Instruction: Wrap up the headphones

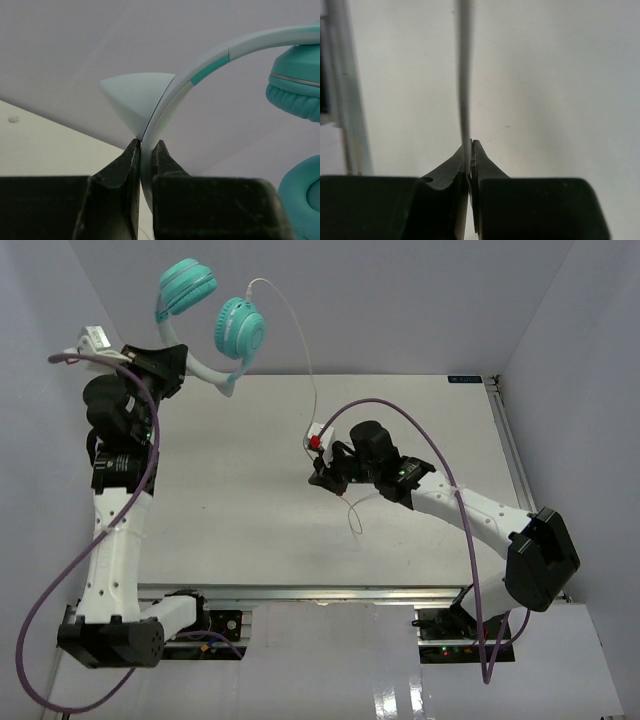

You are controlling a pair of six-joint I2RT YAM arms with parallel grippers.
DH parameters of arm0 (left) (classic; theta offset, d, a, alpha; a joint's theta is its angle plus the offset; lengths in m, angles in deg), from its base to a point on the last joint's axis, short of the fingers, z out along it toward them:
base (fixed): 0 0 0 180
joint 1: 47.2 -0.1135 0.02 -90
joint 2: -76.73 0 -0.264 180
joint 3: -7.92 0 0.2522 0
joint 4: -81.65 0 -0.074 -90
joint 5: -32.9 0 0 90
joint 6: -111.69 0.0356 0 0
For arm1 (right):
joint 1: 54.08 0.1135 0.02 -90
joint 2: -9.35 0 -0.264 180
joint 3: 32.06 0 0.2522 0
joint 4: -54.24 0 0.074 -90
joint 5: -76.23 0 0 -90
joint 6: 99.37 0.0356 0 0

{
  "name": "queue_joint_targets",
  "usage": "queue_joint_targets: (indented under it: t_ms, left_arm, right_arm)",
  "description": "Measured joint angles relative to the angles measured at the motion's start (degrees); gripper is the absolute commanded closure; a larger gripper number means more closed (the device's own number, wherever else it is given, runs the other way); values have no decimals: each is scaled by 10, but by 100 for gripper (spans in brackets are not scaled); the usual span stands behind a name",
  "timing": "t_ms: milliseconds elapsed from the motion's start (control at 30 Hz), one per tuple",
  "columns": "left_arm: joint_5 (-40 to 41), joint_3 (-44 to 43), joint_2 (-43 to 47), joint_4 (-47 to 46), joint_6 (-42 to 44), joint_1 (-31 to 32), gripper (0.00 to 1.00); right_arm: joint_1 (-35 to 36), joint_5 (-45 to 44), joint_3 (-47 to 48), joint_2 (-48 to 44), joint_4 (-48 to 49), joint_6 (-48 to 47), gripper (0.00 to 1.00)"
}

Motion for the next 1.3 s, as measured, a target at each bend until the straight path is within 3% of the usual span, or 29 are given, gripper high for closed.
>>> queue_joint_targets:
  t_ms: [133, 333, 433, 600, 867, 1133, 1300]
  left_arm:
    - [61, -55, -118, 14, 104, 44, 100]
    - [153, -64, -268, 80, 264, 170, 100]
    - [166, -30, -292, 99, 314, 198, 100]
    - [197, 29, -291, 111, 378, 190, 100]
    - [134, 78, -291, 110, 448, 186, 100]
    - [57, 86, -307, 99, 472, 232, 100]
    - [18, 101, -311, 68, 472, 264, 100]
  right_arm:
    - [8, -190, 73, -3, -139, -132, 92]
    - [19, -390, 81, -36, -250, -266, 92]
    - [28, -460, 78, -60, -273, -314, 92]
    - [32, -540, 35, -116, -270, -369, 92]
    - [31, -559, 55, -127, -274, -427, 92]
    - [45, -465, 183, -113, -270, -434, 92]
    - [49, -417, 198, -118, -270, -437, 92]
